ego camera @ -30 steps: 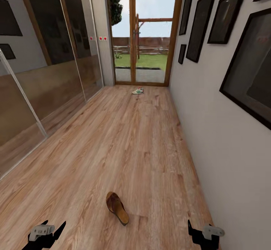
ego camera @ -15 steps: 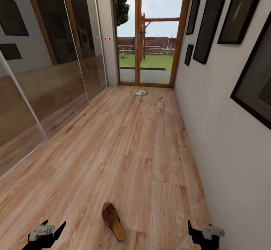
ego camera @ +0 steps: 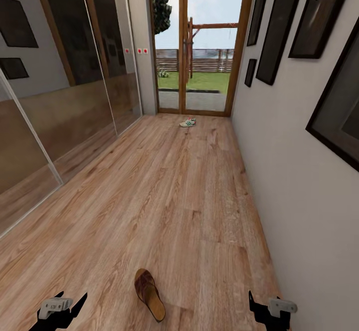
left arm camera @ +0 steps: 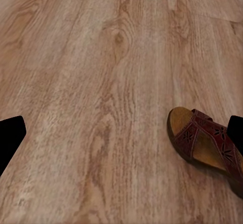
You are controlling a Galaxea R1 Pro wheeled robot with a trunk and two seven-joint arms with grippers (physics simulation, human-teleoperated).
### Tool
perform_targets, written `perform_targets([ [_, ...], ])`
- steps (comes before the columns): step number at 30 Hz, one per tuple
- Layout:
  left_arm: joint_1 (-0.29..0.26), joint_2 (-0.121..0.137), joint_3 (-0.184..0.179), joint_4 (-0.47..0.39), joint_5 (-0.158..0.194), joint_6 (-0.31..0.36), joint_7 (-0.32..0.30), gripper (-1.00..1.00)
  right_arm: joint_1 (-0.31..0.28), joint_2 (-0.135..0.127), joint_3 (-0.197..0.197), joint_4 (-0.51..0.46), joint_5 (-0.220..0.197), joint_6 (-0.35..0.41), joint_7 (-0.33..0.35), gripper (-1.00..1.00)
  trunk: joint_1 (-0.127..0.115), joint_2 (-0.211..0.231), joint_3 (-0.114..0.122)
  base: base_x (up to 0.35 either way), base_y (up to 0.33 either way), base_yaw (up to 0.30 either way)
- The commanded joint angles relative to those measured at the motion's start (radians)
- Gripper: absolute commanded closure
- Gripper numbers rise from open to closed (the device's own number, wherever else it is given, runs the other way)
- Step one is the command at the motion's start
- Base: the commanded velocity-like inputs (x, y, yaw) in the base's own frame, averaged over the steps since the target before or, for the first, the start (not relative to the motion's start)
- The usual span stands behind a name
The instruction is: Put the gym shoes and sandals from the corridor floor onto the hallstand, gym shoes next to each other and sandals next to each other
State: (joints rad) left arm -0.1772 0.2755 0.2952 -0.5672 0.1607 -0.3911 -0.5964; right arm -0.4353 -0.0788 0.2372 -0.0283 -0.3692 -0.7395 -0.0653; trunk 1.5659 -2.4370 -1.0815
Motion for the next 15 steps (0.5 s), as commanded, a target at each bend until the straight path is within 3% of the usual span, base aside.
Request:
perform_targets([
  [1, -0.001, 0.000, 0.002, 0.001, 0.008, 0.002, -0.010, -1.00, 0.000, 0.000, 0.009, 0.000, -0.002, -0.001, -0.007, -1.00, 0.000, 0.000, -0.001, 0.000, 0.000, 0.000],
  [15, -0.001, -0.001, 0.002, 0.003, 0.009, 0.003, -0.010, -1.00, 0.000, 0.001, 0.010, -0.005, -0.001, -0.001, -0.007, -1.00, 0.000, 0.000, -0.001, 0.000, 0.000, 0.000],
])
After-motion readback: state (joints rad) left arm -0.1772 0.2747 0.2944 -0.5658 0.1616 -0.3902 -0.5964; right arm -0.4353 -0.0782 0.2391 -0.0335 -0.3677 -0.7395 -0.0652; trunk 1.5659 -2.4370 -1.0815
